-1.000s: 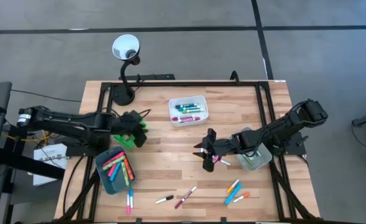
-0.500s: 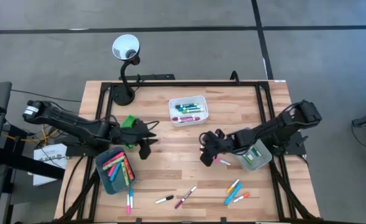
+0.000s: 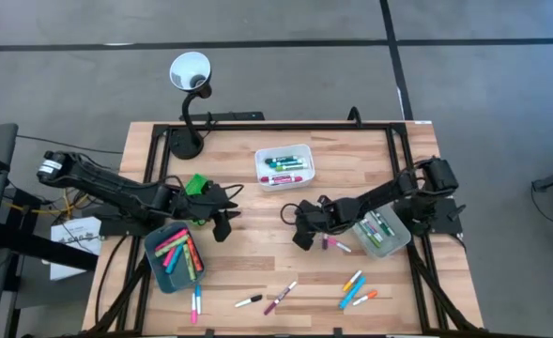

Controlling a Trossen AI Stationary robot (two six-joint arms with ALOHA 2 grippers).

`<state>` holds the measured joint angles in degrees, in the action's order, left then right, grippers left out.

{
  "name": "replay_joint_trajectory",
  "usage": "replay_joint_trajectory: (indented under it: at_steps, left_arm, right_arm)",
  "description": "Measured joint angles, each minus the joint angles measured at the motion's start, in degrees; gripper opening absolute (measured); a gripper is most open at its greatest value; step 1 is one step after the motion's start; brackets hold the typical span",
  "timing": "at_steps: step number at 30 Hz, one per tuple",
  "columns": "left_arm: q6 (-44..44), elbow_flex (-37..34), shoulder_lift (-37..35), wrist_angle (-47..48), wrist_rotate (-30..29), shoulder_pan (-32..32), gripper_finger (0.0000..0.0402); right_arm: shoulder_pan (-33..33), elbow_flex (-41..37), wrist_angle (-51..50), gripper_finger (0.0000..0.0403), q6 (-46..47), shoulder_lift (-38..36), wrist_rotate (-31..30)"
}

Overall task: Pick & Place Markers
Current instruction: Put the small yellow highlighter pen into the green bin

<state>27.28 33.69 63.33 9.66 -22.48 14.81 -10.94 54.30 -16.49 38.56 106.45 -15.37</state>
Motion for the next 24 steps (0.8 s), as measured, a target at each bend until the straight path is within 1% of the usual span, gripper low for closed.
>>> replay_joint_trajectory:
  at_steps: [3, 5, 10, 12, 14, 16, 19, 24]
  left_arm:
    - [0.0, 0.0, 0.0, 0.0, 0.0, 0.0, 0.0121]
    - [0.0, 0.0, 0.0, 0.0, 0.0, 0.0, 0.0121]
    - [0.0, 0.0, 0.0, -0.3, 0.0, 0.0, 0.0121]
    - [0.0, 0.0, 0.0, -0.4, 0.0, 0.0, 0.0121]
    - [0.0, 0.0, 0.0, -0.7, 0.0, 0.0, 0.0121]
    - [0.0, 0.0, 0.0, -1.2, 0.0, 0.0, 0.0121]
    - [0.0, 0.0, 0.0, -3.0, 0.0, 0.0, 0.0121]
    - [-0.9, 0.0, 1.0, -6.1, -0.6, 0.8, 0.0121]
  right_arm:
    - [0.1, 1.3, -2.3, 0.0109, -0.4, 1.2, 0.1]
    - [0.1, 1.5, -2.6, 0.0092, -2.4, 1.2, 0.9]
    - [0.2, 1.2, -0.7, 0.0031, -6.7, -0.5, 2.1]
    - [0.2, 1.1, -0.3, 0.0015, -8.4, -1.1, 2.2]
    - [0.2, 0.9, 0.8, 0.0018, -9.0, -1.6, 2.0]
    - [0.2, 0.9, 4.5, 0.003, -9.6, -2.5, 1.6]
    - [0.1, 1.0, 12.6, 0.0038, -14.0, -5.7, 1.2]
    - [0.2, 1.0, 24.7, 0.0012, -24.9, -13.7, 0.8]
